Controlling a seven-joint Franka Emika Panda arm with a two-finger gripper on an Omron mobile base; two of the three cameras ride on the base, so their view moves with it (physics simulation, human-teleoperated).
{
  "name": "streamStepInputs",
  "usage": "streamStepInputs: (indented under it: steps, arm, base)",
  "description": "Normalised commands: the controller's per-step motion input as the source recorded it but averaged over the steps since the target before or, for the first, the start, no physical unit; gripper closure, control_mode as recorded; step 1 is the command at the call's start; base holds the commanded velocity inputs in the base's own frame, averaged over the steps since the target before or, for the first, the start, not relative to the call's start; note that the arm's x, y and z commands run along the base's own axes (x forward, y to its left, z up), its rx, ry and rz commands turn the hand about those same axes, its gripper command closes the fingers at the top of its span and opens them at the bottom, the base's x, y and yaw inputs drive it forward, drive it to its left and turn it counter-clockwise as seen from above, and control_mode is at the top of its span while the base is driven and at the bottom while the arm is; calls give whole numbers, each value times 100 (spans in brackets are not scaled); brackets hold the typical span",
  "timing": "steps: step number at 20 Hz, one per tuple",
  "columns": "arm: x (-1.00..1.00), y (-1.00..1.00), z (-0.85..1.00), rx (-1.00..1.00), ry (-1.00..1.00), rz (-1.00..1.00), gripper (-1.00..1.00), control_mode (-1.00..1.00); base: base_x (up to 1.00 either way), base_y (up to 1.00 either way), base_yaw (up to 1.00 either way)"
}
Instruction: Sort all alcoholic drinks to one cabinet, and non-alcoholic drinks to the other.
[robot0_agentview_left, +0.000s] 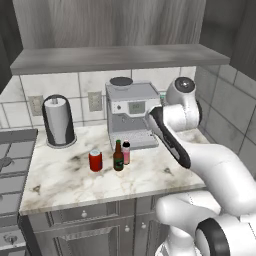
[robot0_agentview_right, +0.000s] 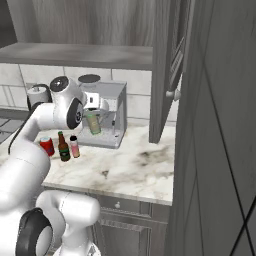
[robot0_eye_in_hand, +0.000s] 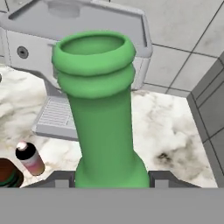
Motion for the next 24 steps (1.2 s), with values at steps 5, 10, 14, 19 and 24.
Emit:
streamStepInputs:
  steps: [5,10,14,19,24]
  arm:
    - [-16,-15,84,-2,0,1,100,-100]
    - [-7,-14,70,0,-2,1,100,-100]
    - [-2,-11,62,1,-7,1,100,-100]
    - [0,-8,55,5,-11,0,100,-100]
    - [0,-3,54,8,-11,0,100,-100]
  base:
    - [0,0,0]
    - [0,0,0]
    - [0,0,0]
    - [0,0,0]
    - [0,0,0]
